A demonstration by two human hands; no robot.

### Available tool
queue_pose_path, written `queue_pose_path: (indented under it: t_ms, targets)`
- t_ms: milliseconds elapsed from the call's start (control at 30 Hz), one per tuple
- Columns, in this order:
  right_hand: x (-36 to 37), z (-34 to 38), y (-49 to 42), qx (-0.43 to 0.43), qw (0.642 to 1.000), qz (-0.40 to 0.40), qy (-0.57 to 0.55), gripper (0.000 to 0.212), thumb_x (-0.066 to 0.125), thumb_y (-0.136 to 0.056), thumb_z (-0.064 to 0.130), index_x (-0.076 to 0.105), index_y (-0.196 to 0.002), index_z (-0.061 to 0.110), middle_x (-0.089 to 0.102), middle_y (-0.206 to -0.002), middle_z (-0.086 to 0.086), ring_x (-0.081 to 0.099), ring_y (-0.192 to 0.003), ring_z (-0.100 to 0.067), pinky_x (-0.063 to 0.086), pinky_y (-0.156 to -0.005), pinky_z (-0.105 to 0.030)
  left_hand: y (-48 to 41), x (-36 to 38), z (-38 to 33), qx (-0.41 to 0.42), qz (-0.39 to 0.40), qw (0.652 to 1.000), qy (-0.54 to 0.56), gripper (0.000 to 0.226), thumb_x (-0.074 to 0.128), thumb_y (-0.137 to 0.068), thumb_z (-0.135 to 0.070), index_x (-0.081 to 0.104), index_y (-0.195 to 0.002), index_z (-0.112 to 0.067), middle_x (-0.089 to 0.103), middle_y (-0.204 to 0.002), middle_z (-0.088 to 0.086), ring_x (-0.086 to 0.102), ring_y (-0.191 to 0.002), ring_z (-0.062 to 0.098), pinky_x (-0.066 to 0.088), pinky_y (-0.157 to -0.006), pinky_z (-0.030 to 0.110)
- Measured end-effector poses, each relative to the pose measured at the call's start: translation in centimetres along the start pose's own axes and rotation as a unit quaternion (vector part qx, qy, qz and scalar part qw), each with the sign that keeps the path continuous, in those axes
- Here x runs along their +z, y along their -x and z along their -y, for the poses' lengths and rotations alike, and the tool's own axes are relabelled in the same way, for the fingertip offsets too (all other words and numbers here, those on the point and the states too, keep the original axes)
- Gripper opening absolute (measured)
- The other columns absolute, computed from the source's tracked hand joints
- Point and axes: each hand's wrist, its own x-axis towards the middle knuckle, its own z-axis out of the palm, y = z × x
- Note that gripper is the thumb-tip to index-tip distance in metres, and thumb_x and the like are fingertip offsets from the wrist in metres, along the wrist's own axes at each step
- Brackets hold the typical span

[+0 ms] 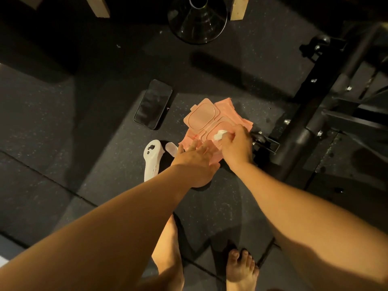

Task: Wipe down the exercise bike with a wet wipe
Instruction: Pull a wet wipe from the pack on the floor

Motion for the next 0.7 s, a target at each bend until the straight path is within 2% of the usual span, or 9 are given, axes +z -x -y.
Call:
queue_pose_path:
  t_ms: [67, 133, 200, 267, 367, 467, 533, 633, 700]
  targets:
    - [-1.2, 0.4, 0.1, 0.022, 0.996, -0.025, -0.082, 0.015, 0.043, -0.098, 0.022, 0.05, -0.109, 0.016, 0.052, -0.11, -0.001, 0.053, -0.097, -0.018, 0.048, -0.071, -0.026, 0.0, 0.0, 0.0, -0.002, 0.012, 1.0, -0.003, 0.065, 0.02, -0.103, -0.056, -0.004, -0.157, -0.031, -0.012, -0.166, -0.006, -0.018, -0.151, 0.024, -0.007, -0.119, 0.056]
    - [-2.7, 1.0, -0.2, 0.008, 0.989, -0.038, -0.144, 0.007, 0.042, -0.097, 0.018, 0.048, -0.099, 0.015, 0.054, -0.096, 0.0, 0.052, -0.081, -0.013, 0.04, -0.055, -0.013, 0.4, -0.9, -0.6, -0.005, 0.013, 0.999, 0.039, 0.06, 0.025, -0.105, -0.049, 0.005, -0.158, -0.03, -0.002, -0.167, -0.004, -0.01, -0.152, 0.026, -0.001, -0.12, 0.057]
    - [-4.1, 1.8, -0.7, -0.013, 0.986, -0.031, -0.161, 0.007, 0.044, -0.098, 0.017, 0.049, -0.096, 0.014, 0.054, -0.085, 0.005, 0.054, -0.076, -0.012, 0.046, -0.056, -0.018, 0.8, -2.2, -1.4, -0.014, -0.022, 0.991, 0.13, 0.048, 0.035, -0.107, -0.031, 0.027, -0.153, -0.022, 0.029, -0.159, 0.005, 0.025, -0.147, 0.03, 0.022, -0.118, 0.048]
    - [-4.8, 2.3, -1.4, -0.009, 0.991, 0.003, -0.135, 0.006, 0.047, -0.099, 0.021, 0.052, -0.098, 0.018, 0.057, -0.088, 0.006, 0.061, -0.083, -0.013, 0.058, -0.07, -0.032, 0.9, -3.6, -1.4, -0.044, -0.113, 0.959, 0.257, 0.04, 0.044, -0.104, -0.023, 0.04, -0.144, -0.016, 0.052, -0.14, 0.008, 0.051, -0.125, 0.025, 0.042, -0.101, 0.033]
    - [-5.2, 3.6, -1.7, 0.024, 0.991, 0.08, -0.106, 0.005, 0.052, -0.099, 0.023, 0.056, -0.097, 0.025, 0.064, -0.095, 0.004, 0.067, -0.083, -0.012, 0.06, -0.077, -0.037, 1.0, -5.0, -0.4, -0.078, -0.217, 0.841, 0.489, 0.053, 0.061, -0.096, -0.028, 0.04, -0.144, -0.017, 0.053, -0.138, 0.003, 0.055, -0.121, 0.022, 0.047, -0.096, 0.032]
    - [-5.7, 5.4, -1.1, 0.021, 0.98, 0.16, -0.119, 0.01, 0.056, -0.097, 0.02, 0.06, -0.09, 0.026, 0.067, -0.101, 0.002, 0.069, -0.089, -0.016, 0.06, -0.081, -0.038, 1.3, -6.0, 0.3, -0.093, -0.149, 0.665, 0.726, 0.049, 0.067, -0.094, -0.024, 0.05, -0.139, -0.014, 0.057, -0.134, 0.007, 0.06, -0.116, 0.023, 0.055, -0.086, 0.032]
    - [-6.3, 6.7, 0.0, 0.012, 0.97, 0.211, -0.122, 0.01, 0.059, -0.093, 0.018, 0.064, -0.086, 0.024, 0.065, -0.107, 0.0, 0.066, -0.098, -0.02, 0.058, -0.086, -0.04, 2.2, -6.6, 0.6, -0.125, -0.165, 0.612, 0.763, 0.037, 0.068, -0.092, -0.015, 0.06, -0.128, -0.013, 0.063, -0.126, 0.009, 0.065, -0.106, 0.024, 0.059, -0.078, 0.03]
    - [-7.5, 8.7, 2.2, 0.047, 0.935, 0.252, -0.244, 0.009, 0.059, -0.09, 0.017, 0.068, -0.093, 0.016, 0.065, -0.116, -0.006, 0.063, -0.109, -0.026, 0.056, -0.092, -0.042, 4.5, -7.3, 1.5, -0.179, -0.212, 0.532, 0.8, 0.034, 0.067, -0.089, 0.001, 0.067, -0.121, -0.012, 0.067, -0.12, 0.008, 0.067, -0.104, 0.025, 0.06, -0.082, 0.037]
    - [-8.6, 10.5, 3.8, 0.101, 0.885, 0.291, -0.35, 0.024, 0.057, -0.094, 0.024, 0.064, -0.115, 0.014, 0.066, -0.119, -0.01, 0.065, -0.11, -0.026, 0.058, -0.086, -0.037, 7.4, -8.1, 1.9, -0.131, -0.174, 0.525, 0.823, 0.032, 0.062, -0.092, 0.001, 0.066, -0.122, -0.008, 0.067, -0.12, 0.01, 0.067, -0.103, 0.025, 0.06, -0.072, 0.03]
